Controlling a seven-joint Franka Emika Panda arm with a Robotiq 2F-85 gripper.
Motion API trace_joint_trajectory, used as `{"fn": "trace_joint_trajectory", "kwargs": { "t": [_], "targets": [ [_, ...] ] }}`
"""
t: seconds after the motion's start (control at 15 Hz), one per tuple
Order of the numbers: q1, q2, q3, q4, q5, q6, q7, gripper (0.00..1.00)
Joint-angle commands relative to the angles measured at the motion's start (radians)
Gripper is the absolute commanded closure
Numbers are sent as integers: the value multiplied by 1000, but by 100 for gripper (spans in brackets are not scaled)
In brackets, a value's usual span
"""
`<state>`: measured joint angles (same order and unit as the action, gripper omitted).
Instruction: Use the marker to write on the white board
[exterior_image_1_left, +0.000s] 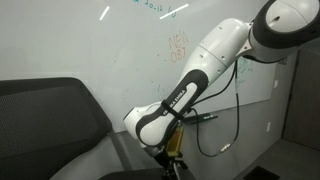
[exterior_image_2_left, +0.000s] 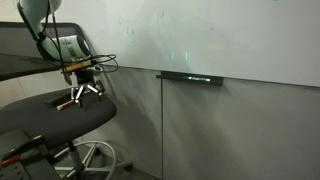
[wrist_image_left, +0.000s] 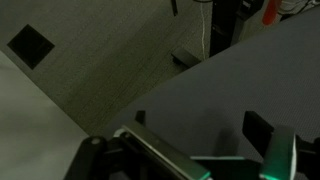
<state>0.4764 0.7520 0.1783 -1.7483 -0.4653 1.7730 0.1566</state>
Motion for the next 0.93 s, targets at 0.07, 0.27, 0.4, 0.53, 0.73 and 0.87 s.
{"fn": "trace_joint_trajectory", "kwargs": {
  "t": [0.07, 0.27, 0.4, 0.53, 0.73, 0.87],
  "targets": [
    [45, 89, 13, 153, 80, -152, 26, 0],
    [77, 105, 23, 178, 112, -200, 65, 0],
    [103, 111, 24, 194, 124, -226, 101, 0],
    [133, 103, 20, 197, 127, -240, 150, 0],
    [171, 100, 11, 208, 127, -258, 212, 0],
    [188, 109, 8, 224, 122, -275, 219, 0]
  ]
}}
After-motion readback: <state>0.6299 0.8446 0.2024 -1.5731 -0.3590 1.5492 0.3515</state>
